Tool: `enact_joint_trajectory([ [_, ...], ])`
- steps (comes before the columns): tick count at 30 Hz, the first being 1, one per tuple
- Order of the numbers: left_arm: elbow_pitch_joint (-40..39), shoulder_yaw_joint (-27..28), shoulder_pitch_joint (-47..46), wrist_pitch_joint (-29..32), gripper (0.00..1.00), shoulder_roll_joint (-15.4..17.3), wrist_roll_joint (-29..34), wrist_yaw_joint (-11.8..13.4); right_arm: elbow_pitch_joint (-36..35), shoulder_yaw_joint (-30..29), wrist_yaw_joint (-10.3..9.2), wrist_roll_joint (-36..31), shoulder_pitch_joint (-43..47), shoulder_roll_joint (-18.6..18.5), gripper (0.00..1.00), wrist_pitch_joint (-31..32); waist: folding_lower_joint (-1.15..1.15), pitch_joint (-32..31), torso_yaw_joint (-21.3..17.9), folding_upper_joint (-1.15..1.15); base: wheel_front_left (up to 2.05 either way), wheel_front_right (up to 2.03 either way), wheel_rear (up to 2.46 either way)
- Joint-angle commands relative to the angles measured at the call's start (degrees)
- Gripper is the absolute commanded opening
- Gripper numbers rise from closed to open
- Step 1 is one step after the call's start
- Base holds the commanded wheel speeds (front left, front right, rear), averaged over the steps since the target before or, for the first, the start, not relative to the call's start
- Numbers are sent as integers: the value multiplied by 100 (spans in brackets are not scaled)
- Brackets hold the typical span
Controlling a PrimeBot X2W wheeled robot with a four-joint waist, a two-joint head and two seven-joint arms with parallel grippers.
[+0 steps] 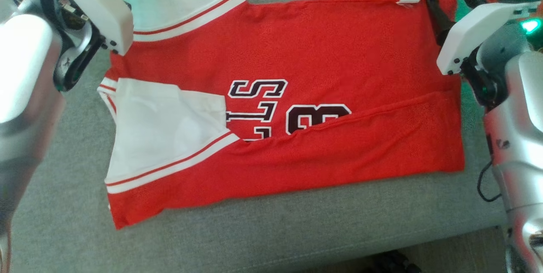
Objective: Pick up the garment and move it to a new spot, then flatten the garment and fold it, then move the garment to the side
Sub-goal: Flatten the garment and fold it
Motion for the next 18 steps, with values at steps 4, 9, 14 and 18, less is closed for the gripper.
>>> enact_joint_trajectory([
  [4, -174, 166, -292, -83, 0, 151, -41, 11, 115, 96, 37, 137, -234, -142, 95, 125, 0, 45, 73, 0, 0, 0, 0],
  [9, -131, 149, -290, -130, 0, 162, -63, 11, 304, 205, 37, 248, -343, -202, 33, 54, 0, 31, 92, 0, 0, 0, 0],
  [14, -112, 155, -278, -158, 0, 209, -113, 11, 398, 290, 37, 349, -405, -232, 0, -243, 0, -10, 91, 0, 0, 0, 0],
  [18, -180, 164, -160, -247, 0, 295, -192, 11, 440, 367, 37, 460, -377, -232, 0, -598, 0, -110, 101, 0, 0, 0, 0],
])
